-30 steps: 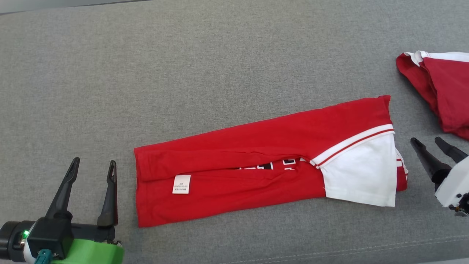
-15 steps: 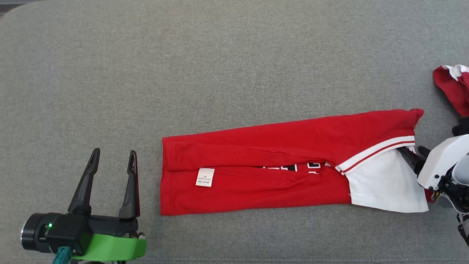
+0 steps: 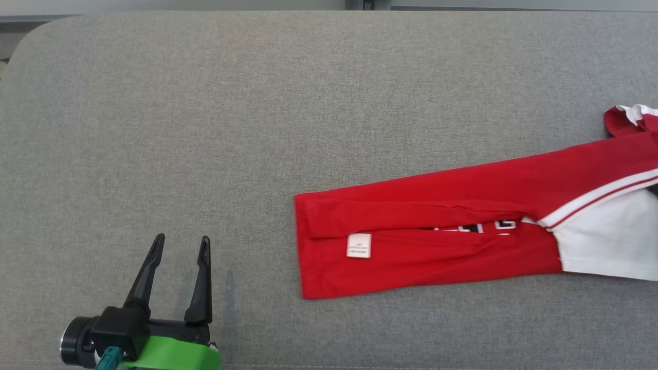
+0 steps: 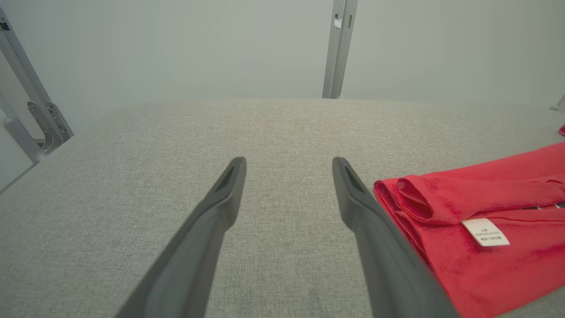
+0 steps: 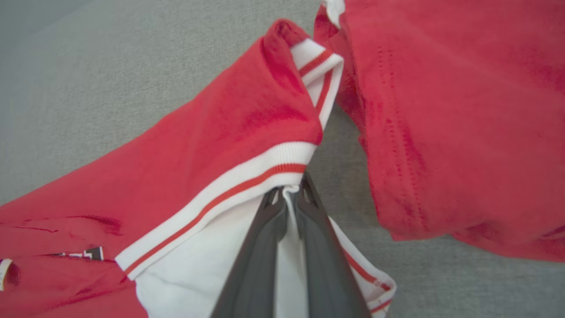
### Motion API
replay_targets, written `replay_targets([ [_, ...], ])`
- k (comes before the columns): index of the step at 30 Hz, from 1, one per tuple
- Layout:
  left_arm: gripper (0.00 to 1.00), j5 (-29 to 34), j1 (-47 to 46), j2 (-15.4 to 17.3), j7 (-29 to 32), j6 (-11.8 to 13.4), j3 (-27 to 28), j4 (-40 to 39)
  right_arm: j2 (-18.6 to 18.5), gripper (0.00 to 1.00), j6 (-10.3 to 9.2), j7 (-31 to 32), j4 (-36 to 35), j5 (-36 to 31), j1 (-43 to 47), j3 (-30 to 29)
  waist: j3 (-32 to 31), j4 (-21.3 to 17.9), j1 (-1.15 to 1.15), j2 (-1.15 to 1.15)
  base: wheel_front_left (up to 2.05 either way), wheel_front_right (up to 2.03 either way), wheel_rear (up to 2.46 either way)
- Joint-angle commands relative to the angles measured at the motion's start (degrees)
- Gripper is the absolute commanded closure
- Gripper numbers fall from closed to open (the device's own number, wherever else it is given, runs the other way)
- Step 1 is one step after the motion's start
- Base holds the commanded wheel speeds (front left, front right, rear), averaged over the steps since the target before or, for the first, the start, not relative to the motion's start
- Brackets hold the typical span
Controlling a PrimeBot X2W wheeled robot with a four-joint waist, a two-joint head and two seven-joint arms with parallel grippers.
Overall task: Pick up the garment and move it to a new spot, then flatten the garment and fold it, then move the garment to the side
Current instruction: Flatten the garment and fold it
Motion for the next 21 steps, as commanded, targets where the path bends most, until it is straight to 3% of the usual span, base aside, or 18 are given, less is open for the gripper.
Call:
replay_targets([
  [1,0.0,0.3,0.51,-0.05,-0.14,-0.2,0.13,0.16,-0.82,1.0,-0.1,0.26,0.33,-0.17,0.84,-0.59,-0.3,-0.19,0.0,0.0,0.0,0.0,0.0],
  [6,0.0,0.94,1.36,-1.12,-0.13,-1.32,0.63,2.41,-2.83,1.0,-0.07,3.4,-0.88,-0.94,3.72,-6.85,-2.23,0.14,0.0,0.0,0.0,0.0,0.0],
  [12,0.0,1.76,1.93,-2.22,-0.13,-1.92,1.06,3.0,1.14,1.0,-0.05,9.63,-15.87,2.07,7.98,-8.83,-3.49,0.46,0.0,0.0,0.0,0.0,0.0],
  [17,0.0,2.96,-0.24,-2.78,-0.13,-2.25,-0.31,2.91,9.28,1.0,-0.05,14.65,-31.49,1.22,9.0,-2.83,-1.31,0.24,0.0,0.0,0.0,0.0,0.0],
  [21,0.0,4.3,-1.62,-2.91,-0.13,-2.49,-1.87,2.87,17.9,1.0,-0.05,15.61,-36.52,-4.81,7.74,5.55,1.04,-0.28,0.0,0.0,0.0,0.0,0.0],
])
